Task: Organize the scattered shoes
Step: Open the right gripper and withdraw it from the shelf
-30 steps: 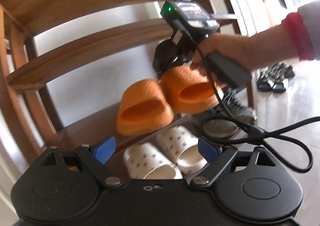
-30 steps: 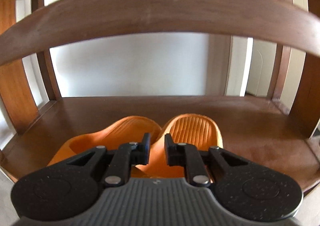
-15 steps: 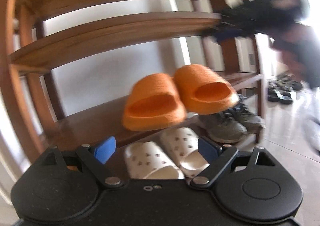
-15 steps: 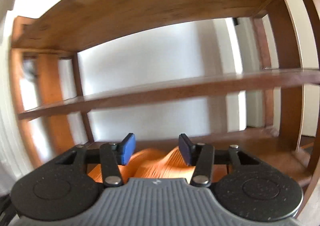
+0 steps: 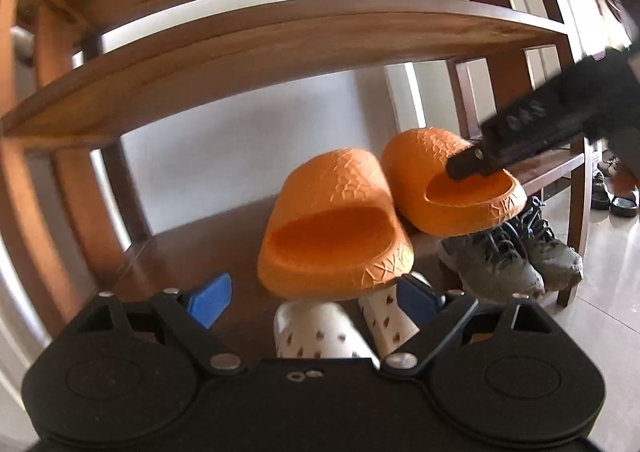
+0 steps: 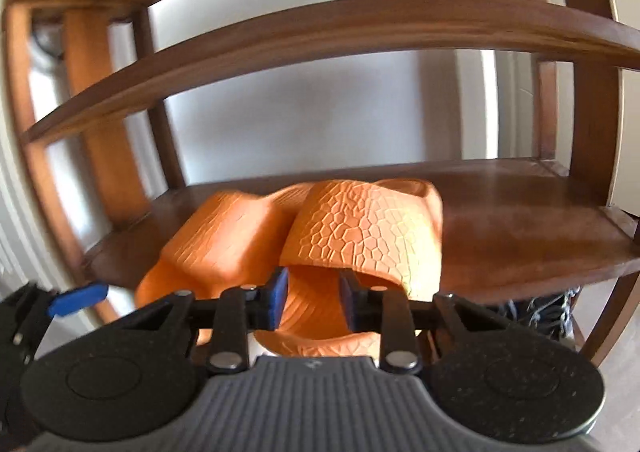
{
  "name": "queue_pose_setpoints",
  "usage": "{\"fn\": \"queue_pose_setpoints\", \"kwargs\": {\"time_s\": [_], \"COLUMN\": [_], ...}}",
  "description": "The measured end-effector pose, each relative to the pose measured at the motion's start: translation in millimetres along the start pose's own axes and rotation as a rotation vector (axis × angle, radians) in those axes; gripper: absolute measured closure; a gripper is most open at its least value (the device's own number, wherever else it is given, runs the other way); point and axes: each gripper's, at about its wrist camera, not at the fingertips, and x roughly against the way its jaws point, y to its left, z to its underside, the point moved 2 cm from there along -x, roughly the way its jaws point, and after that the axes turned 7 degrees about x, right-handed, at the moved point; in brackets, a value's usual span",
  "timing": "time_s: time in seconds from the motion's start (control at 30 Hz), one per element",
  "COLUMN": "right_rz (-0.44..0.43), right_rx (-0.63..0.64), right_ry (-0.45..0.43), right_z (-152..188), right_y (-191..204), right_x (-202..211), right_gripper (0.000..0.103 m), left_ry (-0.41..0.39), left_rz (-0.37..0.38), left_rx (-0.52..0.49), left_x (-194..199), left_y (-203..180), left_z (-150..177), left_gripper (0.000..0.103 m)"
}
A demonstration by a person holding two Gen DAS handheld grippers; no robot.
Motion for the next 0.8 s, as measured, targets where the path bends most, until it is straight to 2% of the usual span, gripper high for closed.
{"fn": "queue_pose_setpoints", "kwargs": {"time_s": [0.13,0.2,0.3,0.37,0.4,0.5,0.53,0.63,0.7,0.73,0.8], "right_rz": [0.057,0.050,0.033,0.022,0.016,-0.001,-0.007,0.058,0.094,0.114,0.151], "right_rx": [-0.081,-0.100,-0.120,-0.133,-0.140,-0.159,-0.166,-0.156,-0.200,-0.232,-0.295], "right_ry": [-0.009,-0.014,-0.021,-0.025,-0.027,-0.033,-0.036,0.064,0.122,0.144,0.174], "right_z": [-12.3,0.5,24.9,41.2,49.3,73.7,81.9,123.3,143.2,153.0,175.6], "right_y": [-25.7,-21.7,-10.6,-3.2,0.5,11.5,15.2,39.9,47.7,50.4,58.4], "right_x": [-13.3,-3.0,15.9,28.5,34.8,53.8,60.1,52.9,46.5,44.7,43.2], "right_gripper": [0.068,0.067,0.058,0.052,0.045,0.024,0.020,0.018,0.018,0.018,0.017], "left_ry": [-0.007,-0.022,-0.033,-0.025,-0.018,0.041,0.068,0.170,0.194,0.207,0.218], "left_rz": [-0.062,-0.079,-0.048,0.016,0.031,0.028,0.023,-0.020,-0.050,-0.089,-0.108], "left_rx": [0.047,0.094,0.134,0.172,0.172,0.152,0.144,0.145,0.162,0.177,0.186], "left_x": [-31.9,-37.8,-24.7,-0.4,4.9,20.6,22.4,25.7,32.5,42.1,49.7], "left_y": [-12.5,-11.7,-5.3,3.7,4.9,9.9,12.4,19.1,25.2,31.9,35.4], "left_z": [-15.8,-22.3,-21.4,-8.1,-3.5,25.2,36.6,67.7,83.7,98.1,107.3], "left_gripper": [0.014,0.015,0.014,0.013,0.013,0.013,0.013,0.013,0.013,0.013,0.013]}}
